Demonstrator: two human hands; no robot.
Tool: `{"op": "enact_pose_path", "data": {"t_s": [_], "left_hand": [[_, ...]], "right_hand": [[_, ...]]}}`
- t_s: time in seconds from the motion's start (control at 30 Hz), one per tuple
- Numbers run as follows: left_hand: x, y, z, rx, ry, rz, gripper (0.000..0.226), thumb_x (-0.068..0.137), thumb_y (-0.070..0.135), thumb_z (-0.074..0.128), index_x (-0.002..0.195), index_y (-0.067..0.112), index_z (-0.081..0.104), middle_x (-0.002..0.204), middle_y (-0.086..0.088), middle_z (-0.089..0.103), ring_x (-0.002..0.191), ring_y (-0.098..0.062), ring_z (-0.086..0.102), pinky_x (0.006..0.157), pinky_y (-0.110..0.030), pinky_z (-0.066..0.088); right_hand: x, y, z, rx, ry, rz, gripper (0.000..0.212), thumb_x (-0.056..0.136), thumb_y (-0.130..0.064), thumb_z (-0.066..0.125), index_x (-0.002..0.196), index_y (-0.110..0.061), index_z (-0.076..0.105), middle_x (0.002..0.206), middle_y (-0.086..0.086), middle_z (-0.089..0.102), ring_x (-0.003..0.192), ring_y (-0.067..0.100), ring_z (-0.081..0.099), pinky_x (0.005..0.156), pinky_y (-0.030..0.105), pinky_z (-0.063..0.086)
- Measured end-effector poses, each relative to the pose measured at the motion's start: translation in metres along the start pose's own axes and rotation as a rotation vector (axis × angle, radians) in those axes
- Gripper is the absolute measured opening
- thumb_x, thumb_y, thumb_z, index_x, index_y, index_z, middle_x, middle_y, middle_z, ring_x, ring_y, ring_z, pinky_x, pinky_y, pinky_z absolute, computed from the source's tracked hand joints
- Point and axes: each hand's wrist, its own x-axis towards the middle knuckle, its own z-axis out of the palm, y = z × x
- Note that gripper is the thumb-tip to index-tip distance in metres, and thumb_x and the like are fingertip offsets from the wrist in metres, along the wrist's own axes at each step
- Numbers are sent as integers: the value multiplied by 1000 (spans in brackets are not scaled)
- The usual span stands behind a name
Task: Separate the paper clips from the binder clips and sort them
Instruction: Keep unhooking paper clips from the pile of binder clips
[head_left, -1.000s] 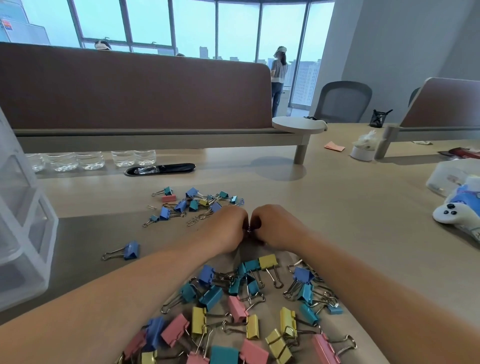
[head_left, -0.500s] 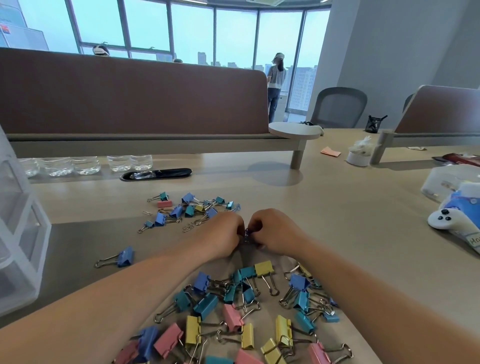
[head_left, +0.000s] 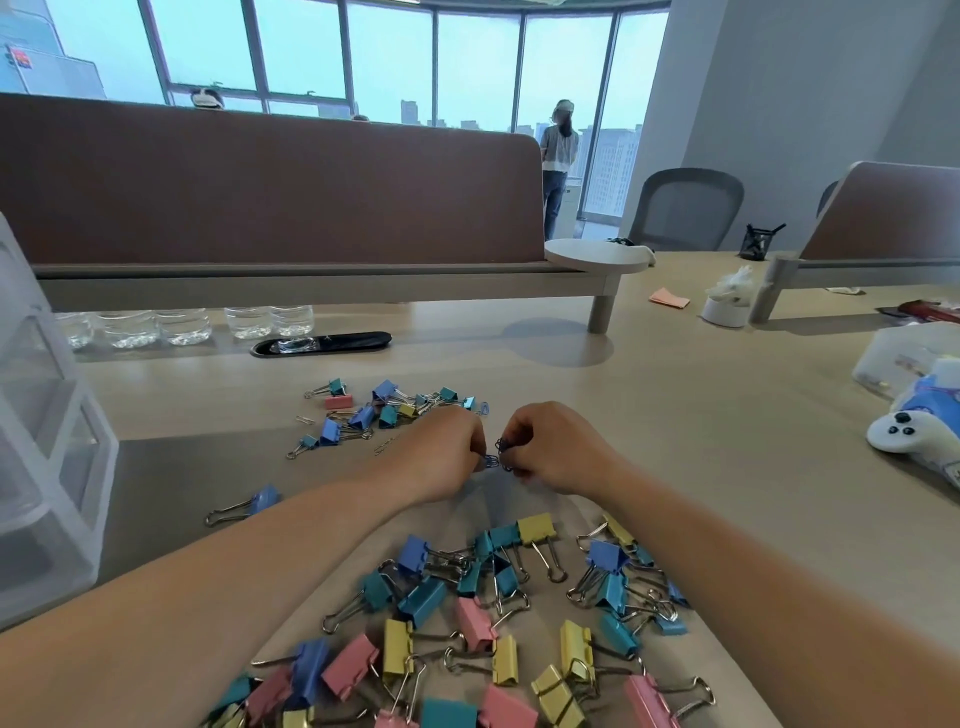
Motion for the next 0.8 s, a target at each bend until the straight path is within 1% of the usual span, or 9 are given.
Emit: {"op": "enact_pose_path", "data": {"t_s": [0.07,0.17,0.23,0.33,0.43,0.5,0.6,0.7,0.8], "left_hand": [[-2,-1,-3,-7,-2,-4,10,91,15,64,87,8,70,90,-5,67,82,-17,61,71,-29,47],[-5,-2,-8,-38,-9,-20,7,92,17,64,85,15,65,87,-1,63,79,-14,56,67,-26,38],[-6,-3,-9,-53,-15,-30,8,91,17,64,83,17,64,86,-1,64,78,-14,57,66,-26,39],[-10,-8,-11,-73,-7,-54,7,91,18,64,84,18,63,87,-1,64,81,-15,58,68,-28,42],[-17,-9,-18,-100,22,-67,6,91,18,65,91,12,67,88,-1,64,81,-15,58,72,-30,46],[-25,-10,-27,-102,45,-80,7,90,17,65,90,10,67,86,0,63,79,-14,57,69,-28,43],[-43,-12,-47,-98,96,-116,3,90,17,65,87,16,67,84,2,62,75,-13,56,66,-25,40],[-55,-9,-63,-113,148,-137,8,88,20,67,82,20,63,77,2,60,64,-9,52,60,-25,38],[-86,-13,-97,-111,214,-140,11,89,20,66,78,18,65,68,3,60,54,-6,49,51,-23,36]], "right_hand": [[0,0,1,19,5,15,8,82,-12,71,76,-14,66,70,4,70,58,13,62,57,24,49],[-1,-2,3,30,-2,31,18,83,-12,72,70,-20,61,68,2,69,54,9,60,47,12,42],[-1,-4,3,32,3,33,20,83,-12,72,70,-22,60,70,2,69,54,9,61,45,10,41],[-3,-9,3,53,0,36,17,83,-10,72,72,-19,62,71,5,72,58,16,68,55,23,51],[-5,-18,-2,26,-5,31,11,84,-11,71,77,-16,65,74,5,73,67,20,71,67,33,56],[-7,-28,-5,14,-2,16,6,85,-13,71,82,-14,66,74,3,73,66,15,71,71,35,57],[-13,-52,-12,-10,-7,-38,6,87,-15,71,84,-15,65,73,0,71,66,12,70,72,34,58],[-16,-68,-19,-36,-14,-82,6,86,-17,72,85,-17,66,76,0,71,70,14,70,76,37,59],[-20,-108,-25,-47,-25,-160,5,87,-17,72,86,-17,67,79,0,70,72,13,69,77,36,59]]}}
